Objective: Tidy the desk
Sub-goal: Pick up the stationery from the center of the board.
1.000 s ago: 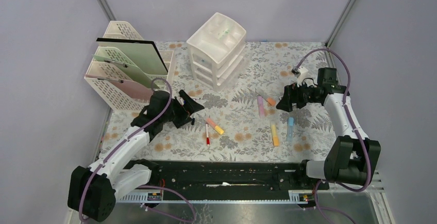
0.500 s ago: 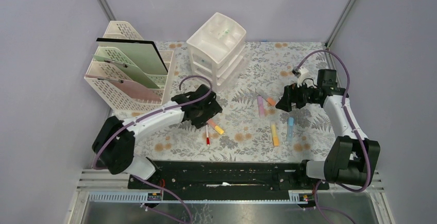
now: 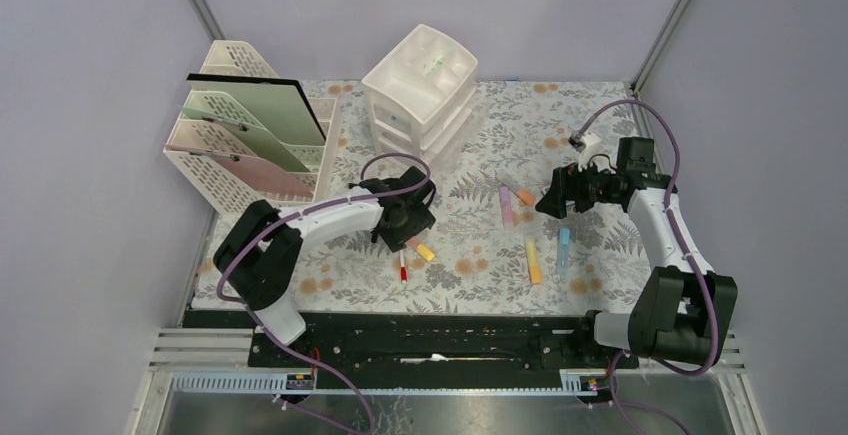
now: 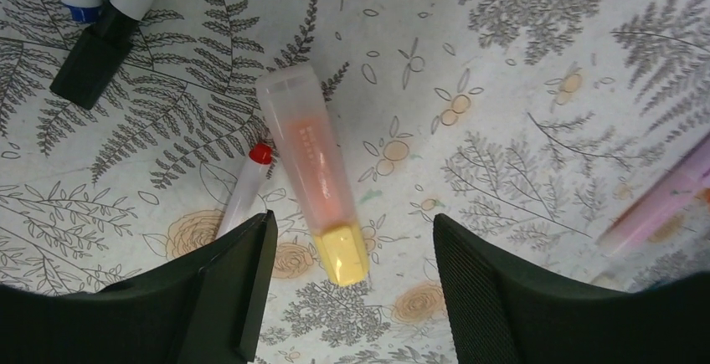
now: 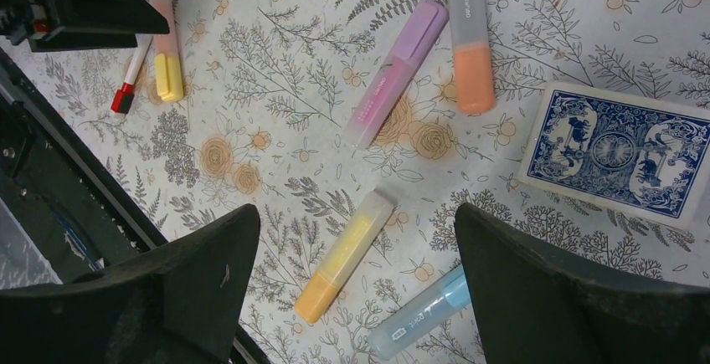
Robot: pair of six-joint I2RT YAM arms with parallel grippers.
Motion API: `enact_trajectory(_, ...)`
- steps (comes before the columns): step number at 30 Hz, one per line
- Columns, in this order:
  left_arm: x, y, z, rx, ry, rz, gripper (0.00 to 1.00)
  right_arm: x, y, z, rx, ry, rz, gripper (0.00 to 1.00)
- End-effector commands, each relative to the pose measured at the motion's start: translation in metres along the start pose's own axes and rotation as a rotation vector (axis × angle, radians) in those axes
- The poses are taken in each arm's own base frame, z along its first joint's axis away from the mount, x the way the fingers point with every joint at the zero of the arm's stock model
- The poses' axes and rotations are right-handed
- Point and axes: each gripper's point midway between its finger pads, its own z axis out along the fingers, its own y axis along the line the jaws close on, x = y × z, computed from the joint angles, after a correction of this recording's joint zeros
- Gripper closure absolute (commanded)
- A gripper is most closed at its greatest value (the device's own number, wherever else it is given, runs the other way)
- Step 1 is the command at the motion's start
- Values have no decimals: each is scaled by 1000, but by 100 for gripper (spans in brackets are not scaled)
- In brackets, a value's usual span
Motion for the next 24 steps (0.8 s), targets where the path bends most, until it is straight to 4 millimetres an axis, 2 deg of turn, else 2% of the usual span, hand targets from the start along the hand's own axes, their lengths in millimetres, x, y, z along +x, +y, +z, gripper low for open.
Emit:
enact_trajectory(1,4,-10,6,3,14,-43,28,-8,2,-4,-5,-42,-20,7)
enact_trajectory(5,10,-6,20,-22,30,-32,37,-9,3,-3,-12,-47,-18,6)
enact_trajectory(9,12,-5,28,-47,34,-14,56,-8,3,-3,-13,-48,-15,6)
enact_trajectory(17,15,6,40,-120,47,36,63,-10,3,-3,-15,-55,-16,6)
enact_trajectory(24,5,2,39,-137,12,135,85,-9,4,-4,-18,-59,-16,6)
